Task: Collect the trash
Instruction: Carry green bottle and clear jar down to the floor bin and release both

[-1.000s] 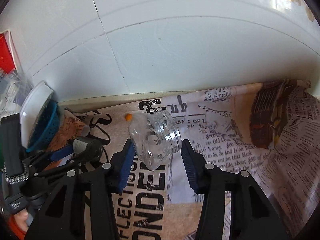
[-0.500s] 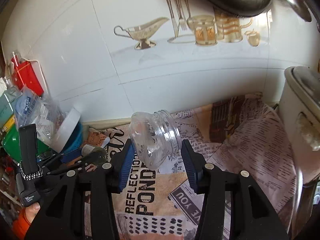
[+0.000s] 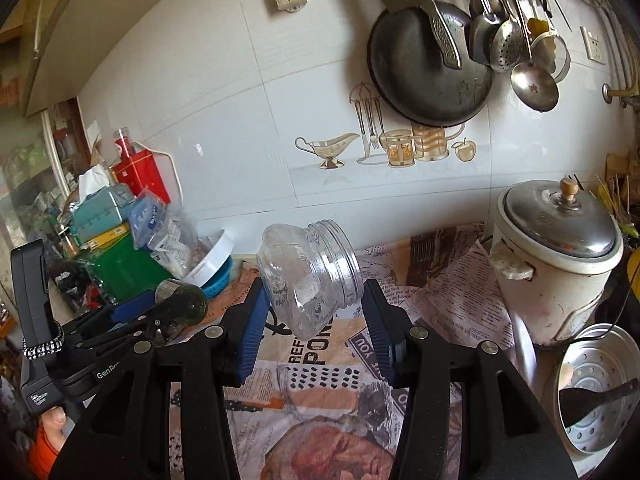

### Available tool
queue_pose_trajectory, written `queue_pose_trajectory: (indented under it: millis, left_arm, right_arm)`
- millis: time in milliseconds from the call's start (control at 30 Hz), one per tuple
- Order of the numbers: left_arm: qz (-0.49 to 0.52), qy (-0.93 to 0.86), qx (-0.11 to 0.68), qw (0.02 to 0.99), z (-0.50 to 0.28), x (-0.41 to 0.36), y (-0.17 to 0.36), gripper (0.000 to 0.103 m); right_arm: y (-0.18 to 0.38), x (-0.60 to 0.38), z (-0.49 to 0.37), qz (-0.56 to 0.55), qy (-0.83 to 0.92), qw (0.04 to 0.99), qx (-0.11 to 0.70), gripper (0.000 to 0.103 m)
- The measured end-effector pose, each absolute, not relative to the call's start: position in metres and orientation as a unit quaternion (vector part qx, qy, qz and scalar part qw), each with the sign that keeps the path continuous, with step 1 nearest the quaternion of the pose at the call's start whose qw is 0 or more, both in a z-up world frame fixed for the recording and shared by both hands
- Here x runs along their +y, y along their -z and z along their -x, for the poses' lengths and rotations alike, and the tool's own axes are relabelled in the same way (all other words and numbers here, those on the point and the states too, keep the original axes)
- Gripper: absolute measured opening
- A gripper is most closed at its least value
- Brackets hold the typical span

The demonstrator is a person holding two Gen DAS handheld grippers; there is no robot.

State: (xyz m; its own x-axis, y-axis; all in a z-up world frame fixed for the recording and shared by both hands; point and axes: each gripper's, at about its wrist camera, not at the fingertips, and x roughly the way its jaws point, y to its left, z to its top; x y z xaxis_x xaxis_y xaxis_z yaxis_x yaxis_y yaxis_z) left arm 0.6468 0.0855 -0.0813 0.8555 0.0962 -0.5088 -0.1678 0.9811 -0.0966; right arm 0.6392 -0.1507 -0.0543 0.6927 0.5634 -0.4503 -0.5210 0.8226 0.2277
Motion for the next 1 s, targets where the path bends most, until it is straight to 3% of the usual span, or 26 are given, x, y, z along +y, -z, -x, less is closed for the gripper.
queue_pose_trajectory:
  millis: [267,1000]
  left_arm:
    - [0.084,-0.055,0.255,0.962,-0.568,0.079,0.076,0.052]
    - [0.068,0.011,0.321,0.945,-0.343,0.151,0.132,0.052]
  right_arm:
    - [0.045,-0.164,-0.567,-0.055,-0.287,0.924,0.247,0.044]
    - [0.097,-0.101,-0.352,-0.090,-0.196,0.926,0.310,0.044]
